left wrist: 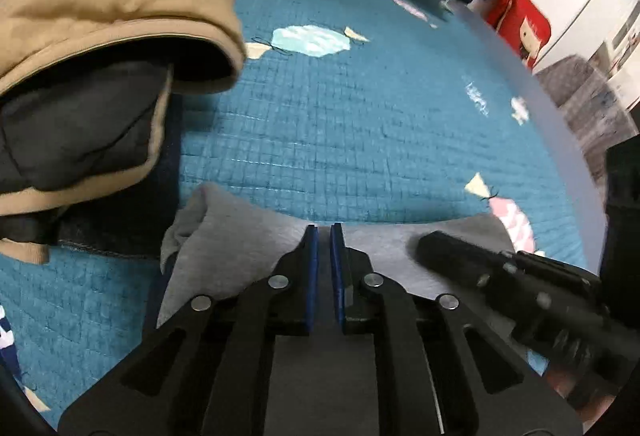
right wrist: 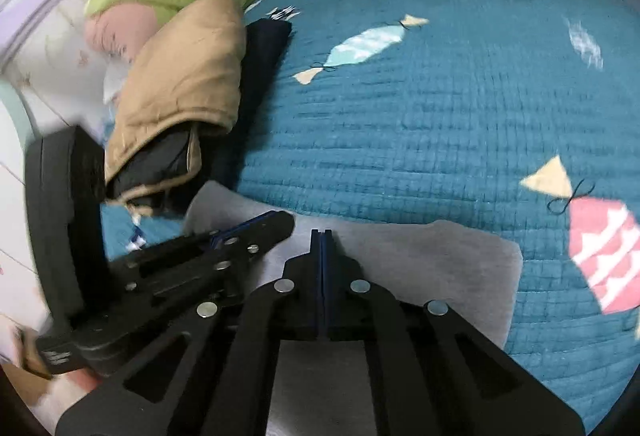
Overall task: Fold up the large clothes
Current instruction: 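Lower the folded bundle onto the bed with both grippers side by side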
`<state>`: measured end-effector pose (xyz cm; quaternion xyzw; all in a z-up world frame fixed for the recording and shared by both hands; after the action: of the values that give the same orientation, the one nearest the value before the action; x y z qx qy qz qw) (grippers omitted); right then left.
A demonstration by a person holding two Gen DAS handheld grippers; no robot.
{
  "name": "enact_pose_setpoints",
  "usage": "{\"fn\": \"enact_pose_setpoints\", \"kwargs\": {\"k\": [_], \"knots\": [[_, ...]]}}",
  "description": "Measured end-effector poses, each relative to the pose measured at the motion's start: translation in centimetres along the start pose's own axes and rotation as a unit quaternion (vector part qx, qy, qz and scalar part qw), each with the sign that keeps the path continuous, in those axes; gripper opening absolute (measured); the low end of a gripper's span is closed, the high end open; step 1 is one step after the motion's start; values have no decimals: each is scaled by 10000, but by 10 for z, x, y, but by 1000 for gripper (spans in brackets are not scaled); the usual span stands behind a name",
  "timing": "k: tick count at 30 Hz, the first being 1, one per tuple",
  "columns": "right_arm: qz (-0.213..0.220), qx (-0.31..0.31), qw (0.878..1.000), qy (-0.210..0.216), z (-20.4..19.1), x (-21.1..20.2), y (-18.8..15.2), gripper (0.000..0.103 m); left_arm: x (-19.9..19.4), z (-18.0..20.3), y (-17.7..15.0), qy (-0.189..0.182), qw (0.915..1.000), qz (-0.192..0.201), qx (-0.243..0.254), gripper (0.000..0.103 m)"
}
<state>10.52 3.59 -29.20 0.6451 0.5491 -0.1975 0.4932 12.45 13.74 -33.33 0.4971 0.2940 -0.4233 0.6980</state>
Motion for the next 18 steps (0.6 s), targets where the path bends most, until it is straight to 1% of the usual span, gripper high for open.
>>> {"fn": "enact_pose_setpoints", "kwargs": {"k": [1, 2, 3, 4, 5, 6, 7, 8, 9, 10, 12, 13, 14, 15, 16, 17, 18], "knots": [[55, -120, 9995, -274, 11, -12, -2, 0, -1, -3, 1, 6, 10000, 3, -46, 2], [42, -127, 9995, -271, 17, -16, -3, 0, -3, -6, 1, -84, 9999, 22, -86, 2], [42, -38, 9997, -216, 24, -21, -5, 0, -4, -7, 0, -96, 9999, 22, -80, 2], [39, 73, 9998, -200, 33, -26, -5, 0, -7, -7, 0, -31, 10000, 31, -24, 2], [37, 123, 9997, -215, 35, -29, -4, 0, -10, -4, 0, 164, 9998, 38, 135, 2], [92, 157, 9992, -365, 35, -37, -3, 0, -14, -3, 1, 346, 9991, 53, 235, 2], [223, 156, 9973, -676, 36, -50, -1, 0, -21, -2, 2, 561, 9979, 93, 309, 2], [342, 150, 9967, -718, 35, -60, 1, 3, -33, -2, 2, 708, 9970, 124, 302, 2], [436, 178, 9967, -655, 33, -69, 3, 3, -45, -3, 1, 700, 9971, 144, 259, 2], [492, 239, 9973, -483, 28, -77, 4, 3, -55, 0, -1, 618, 9976, 166, 249, 3], [375, 274, 9989, -97, 10, -76, 2, 3, -65, 13, -7, 300, 9989, 143, 325, 3], [221, 144, 9996, 109, -6, -67, -4, 4, -65, 20, -8, 192, 9992, 135, 334, 3], [90, 19, 9998, 157, -14, -59, -9, 5, -60, 27, -13, 52, 9994, 76, 325, 3], [-118, -125, 9997, 149, -22, -45, -18, 5, -51, 30, -19, 27, 9995, -35, 308, 3], [-410, -205, 9989, 71, -24, -26, -33, 5, -42, 32, -25, 101, 9994, -146, 301, 2], [-405, -232, 9989, 7, -21, -20, -43, 2, -34, 31, -33, 251, 9989, -205, 339, 2], [-311, -253, 9992, 88, -21, -26, -49, 1, -32, 30, -40, 311, 9985, -159, 431, 2]]}}
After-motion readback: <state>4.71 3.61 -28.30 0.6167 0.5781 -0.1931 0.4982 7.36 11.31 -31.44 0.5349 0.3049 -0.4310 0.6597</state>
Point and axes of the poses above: each gripper's, at about its wrist camera, not at the fingertips, and x roughly the way its jaws point, z to its right, y to its top, the point moved 7 cm from there along x, roughly the way its jaws point
